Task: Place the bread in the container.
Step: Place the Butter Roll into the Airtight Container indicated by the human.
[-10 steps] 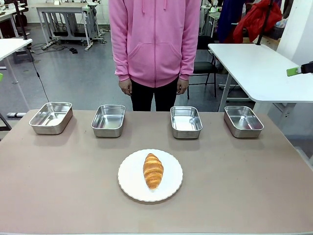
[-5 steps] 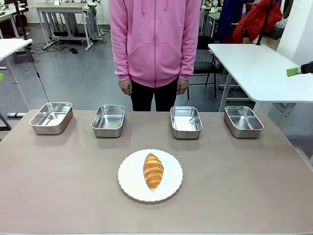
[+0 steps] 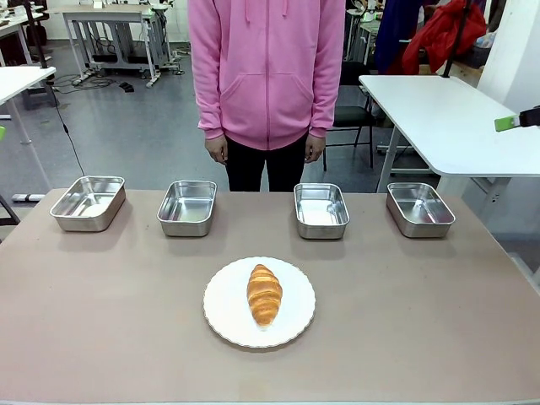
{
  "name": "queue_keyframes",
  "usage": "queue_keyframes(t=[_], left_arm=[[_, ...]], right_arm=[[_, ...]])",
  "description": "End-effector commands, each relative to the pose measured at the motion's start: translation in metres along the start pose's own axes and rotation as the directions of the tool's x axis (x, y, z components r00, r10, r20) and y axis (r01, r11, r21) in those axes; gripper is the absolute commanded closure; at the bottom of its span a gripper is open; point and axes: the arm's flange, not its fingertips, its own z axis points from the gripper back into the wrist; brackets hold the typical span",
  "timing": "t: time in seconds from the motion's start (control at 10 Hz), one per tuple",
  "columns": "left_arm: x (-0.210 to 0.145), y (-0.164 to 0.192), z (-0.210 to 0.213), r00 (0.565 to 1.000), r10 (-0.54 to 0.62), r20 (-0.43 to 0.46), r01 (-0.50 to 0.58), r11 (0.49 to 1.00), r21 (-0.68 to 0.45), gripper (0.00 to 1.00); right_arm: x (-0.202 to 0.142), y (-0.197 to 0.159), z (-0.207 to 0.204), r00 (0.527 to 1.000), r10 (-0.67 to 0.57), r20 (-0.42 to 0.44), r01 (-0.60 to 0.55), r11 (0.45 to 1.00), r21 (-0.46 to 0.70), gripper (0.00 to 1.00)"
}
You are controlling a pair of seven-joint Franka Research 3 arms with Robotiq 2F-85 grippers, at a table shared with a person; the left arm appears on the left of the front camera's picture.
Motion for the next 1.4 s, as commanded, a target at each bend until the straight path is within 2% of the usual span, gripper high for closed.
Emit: queue_keyframes(t=[0.0,1.3], left_arm=[[0.0001,-0.0003,0.0003,1.0,-0.004,0.001,0.004,1.0,0.0,0.0],[0.0001,-0.0003,0.0003,1.0,-0.004,0.001,0.004,1.0,0.0,0.0]], right_arm=[[0.0009,0.0007,-0.001,1.0,0.002,0.004,-0.002,1.0,0.004,0.0],[0.0009,0.0007,-0.001,1.0,0.002,0.004,-0.002,1.0,0.004,0.0]])
